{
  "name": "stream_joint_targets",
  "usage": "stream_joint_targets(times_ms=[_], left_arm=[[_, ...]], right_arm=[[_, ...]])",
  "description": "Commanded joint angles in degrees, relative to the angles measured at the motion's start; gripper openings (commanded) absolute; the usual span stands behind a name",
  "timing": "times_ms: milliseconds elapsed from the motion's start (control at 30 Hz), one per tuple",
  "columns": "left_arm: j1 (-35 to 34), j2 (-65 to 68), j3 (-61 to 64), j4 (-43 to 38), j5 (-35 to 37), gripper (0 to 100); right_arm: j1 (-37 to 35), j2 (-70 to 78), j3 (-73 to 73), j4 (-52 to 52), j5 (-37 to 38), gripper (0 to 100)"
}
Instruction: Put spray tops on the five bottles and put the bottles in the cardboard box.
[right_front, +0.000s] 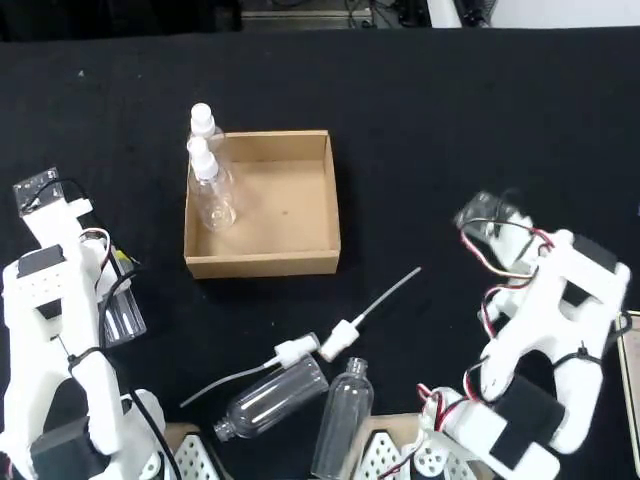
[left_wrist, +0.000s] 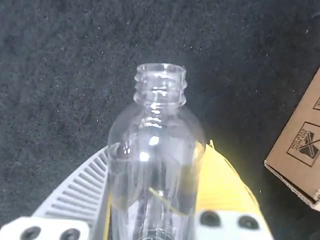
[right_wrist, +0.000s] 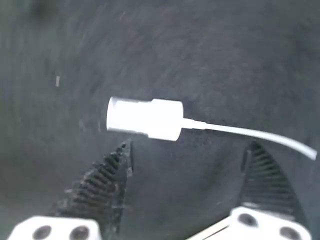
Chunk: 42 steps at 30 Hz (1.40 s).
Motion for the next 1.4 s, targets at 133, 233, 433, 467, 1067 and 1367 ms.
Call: stream_joint_targets(times_ms=[133,233,433,467,1067,1367], left_arm=[[-0.40,-1.85,-0.92,-0.88,0.00,8],[-0.22,-1.76,-1.01,-0.88,0.00,8],[-0.40,-1.76,-0.84,-0.88,0.00,8],[-0.40,-1.76,-0.84,-0.88,0.00,8],[-0.13,-1.76,-0.75,-0.88,0.00,8],[-0.13,-1.76,-0.57,-0.88,-0.09,8]], right_arm=[[0.35,3.82,-3.74,-1.41,13.63,33.2],[-2.11,4.53,-3.56,-2.02,13.71,33.2],[-5.71,7.16,-3.65,-2.20,13.80,32.5],[-5.71,7.78,-3.65,-2.20,13.80,30.6],[2.02,6.99,-8.13,-5.80,-51.87,8.9],[2.90,10.59,-8.40,-0.88,-43.08,23.4]])
